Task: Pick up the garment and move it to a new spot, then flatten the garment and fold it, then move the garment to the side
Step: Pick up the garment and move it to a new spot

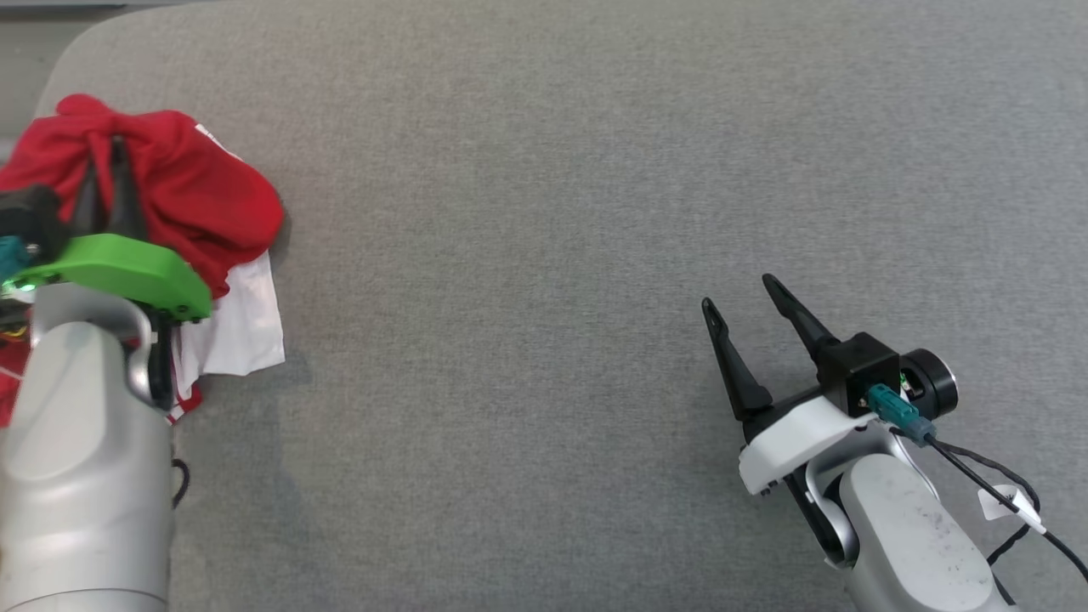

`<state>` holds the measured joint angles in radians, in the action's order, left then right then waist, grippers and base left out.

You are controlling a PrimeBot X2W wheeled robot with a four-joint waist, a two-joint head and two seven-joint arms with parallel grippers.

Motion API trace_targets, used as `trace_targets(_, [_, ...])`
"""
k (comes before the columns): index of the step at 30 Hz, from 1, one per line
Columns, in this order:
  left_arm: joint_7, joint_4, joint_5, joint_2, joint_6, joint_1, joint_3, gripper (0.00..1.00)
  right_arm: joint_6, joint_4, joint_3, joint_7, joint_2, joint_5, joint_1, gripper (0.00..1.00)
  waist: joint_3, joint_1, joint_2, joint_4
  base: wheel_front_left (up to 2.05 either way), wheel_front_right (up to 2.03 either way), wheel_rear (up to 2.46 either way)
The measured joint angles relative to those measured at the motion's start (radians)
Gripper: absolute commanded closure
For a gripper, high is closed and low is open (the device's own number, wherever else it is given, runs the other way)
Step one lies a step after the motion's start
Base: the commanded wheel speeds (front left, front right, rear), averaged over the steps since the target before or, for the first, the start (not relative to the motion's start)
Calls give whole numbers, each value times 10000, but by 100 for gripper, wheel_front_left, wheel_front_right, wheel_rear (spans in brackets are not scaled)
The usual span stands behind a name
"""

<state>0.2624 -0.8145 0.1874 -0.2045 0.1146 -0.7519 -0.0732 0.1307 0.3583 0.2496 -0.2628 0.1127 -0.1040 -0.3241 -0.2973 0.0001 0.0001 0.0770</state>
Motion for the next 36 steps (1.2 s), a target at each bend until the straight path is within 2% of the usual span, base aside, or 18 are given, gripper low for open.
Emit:
trace_targets(9, [-2,836,-240,1147,130,425,1492,100,0,84,-113,0,-253,-96,314,0,469,0,0,-873,0,0,0])
trace_targets(10, [0,911,-221,1346,130,550,2088,100,0,105,-167,0,-293,-148,381,0,567,-1,0,-1150,0,0,0])
trace_targets(14, [-2,1041,261,1540,144,743,3570,100,0,125,-174,0,-374,-146,539,0,717,0,0,-1688,0,0,0])
trace_targets(19, [0,2002,2059,1569,144,986,6330,100,0,144,-192,0,-441,-163,613,0,892,0,0,-2598,0,0,0])
trace_targets(24, [0,2196,2654,1578,-318,1073,7543,100,0,119,-213,0,-493,-165,729,0,992,-1,0,-3221,0,0,0])
trace_targets(25, [0,2199,2754,1578,-451,1084,7576,80,0,104,-236,0,-502,-165,730,0,1007,-1,0,-3323,0,0,0])
trace_targets(26, [0,2226,2974,1578,-556,1123,7538,45,0,88,-261,0,-508,-165,732,0,1021,0,0,-3408,0,0,0])
trace_targets(27, [0,2224,3058,1578,-660,1174,7478,0,0,75,-299,0,-512,-165,736,0,1032,-1,0,-3463,0,0,0])
trace_targets(31, [2,2107,2564,1580,-1141,1459,6799,0,0,-27,-476,0,-522,-165,765,0,1067,-1,0,-3430,0,0,0])
trace_targets(36, [4,2397,1852,1338,-1578,2483,5358,0,0,-199,-612,0,-541,-144,803,0,1189,-1,0,-3099,0,0,0])
